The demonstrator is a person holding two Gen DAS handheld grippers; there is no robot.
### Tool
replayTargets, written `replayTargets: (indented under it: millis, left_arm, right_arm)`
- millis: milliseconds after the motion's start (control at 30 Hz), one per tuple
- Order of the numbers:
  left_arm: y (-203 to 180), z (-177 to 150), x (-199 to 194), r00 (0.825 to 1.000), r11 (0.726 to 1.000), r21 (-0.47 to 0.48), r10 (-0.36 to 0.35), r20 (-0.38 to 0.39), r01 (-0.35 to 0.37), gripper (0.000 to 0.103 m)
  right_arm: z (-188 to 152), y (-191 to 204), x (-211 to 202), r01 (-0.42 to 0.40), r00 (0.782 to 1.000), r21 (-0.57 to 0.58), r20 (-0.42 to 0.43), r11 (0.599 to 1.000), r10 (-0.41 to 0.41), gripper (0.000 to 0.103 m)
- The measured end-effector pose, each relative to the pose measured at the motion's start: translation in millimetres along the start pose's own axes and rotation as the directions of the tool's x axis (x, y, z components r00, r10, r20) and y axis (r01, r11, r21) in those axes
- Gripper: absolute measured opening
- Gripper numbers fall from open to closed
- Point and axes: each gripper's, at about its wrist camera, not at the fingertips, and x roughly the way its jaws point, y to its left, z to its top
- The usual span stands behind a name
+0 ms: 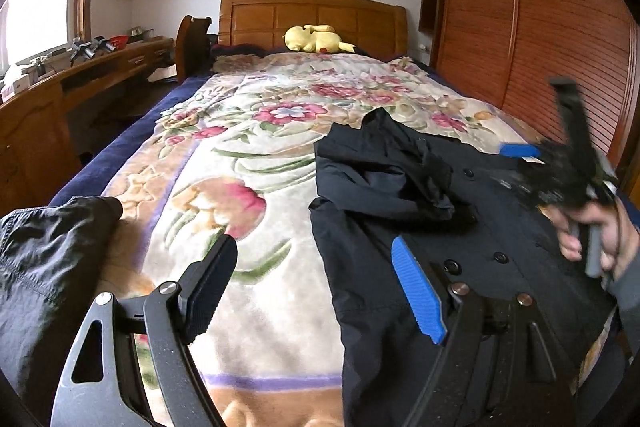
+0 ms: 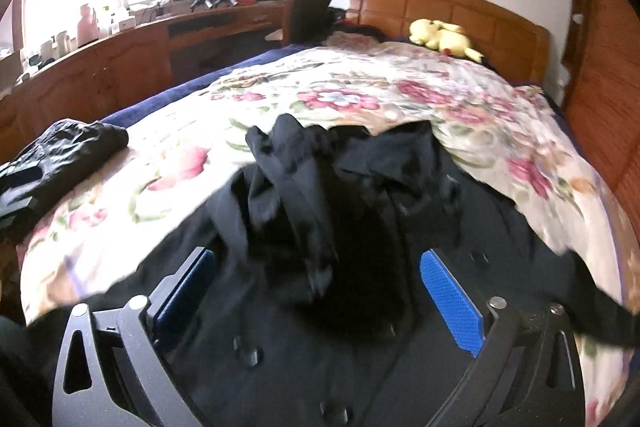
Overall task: Fold large clothes
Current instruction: 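Grasp the coat's side edge with the right gripper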
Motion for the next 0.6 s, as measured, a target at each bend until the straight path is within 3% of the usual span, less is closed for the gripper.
replayTargets:
  millis: [167,300,500,600]
  left_arm:
    - [3,-3,0,1.000,1.000,0.006,0.002,-0.010,-0.002,0.081]
    - [5,-4,1,1.000,1.000,-0.003,-0.015,-0.017,0.015,0.081]
    - [5,-5,2,1.000,1.000,0.004,-0.017,-0.022,0.017,0.081]
    - [4,-5,2,1.000,1.000,0.004,-0.018,-0.025,0.018,0.080]
  right_arm:
    - [34,12,63,-0.021,0.996,-0.047,-0.083,0.999,0.017,0.083]
    - [50,19,106,0.000,0.990,-0.073,-0.142,0.997,-0.010,0.078]
    - [66,19,134,0.021,0.985,-0.044,-0.171,0.999,-0.028,0.069]
    - [66,16,139,0.020,0.982,-0.043,-0.185,0.999,-0.027,0.041]
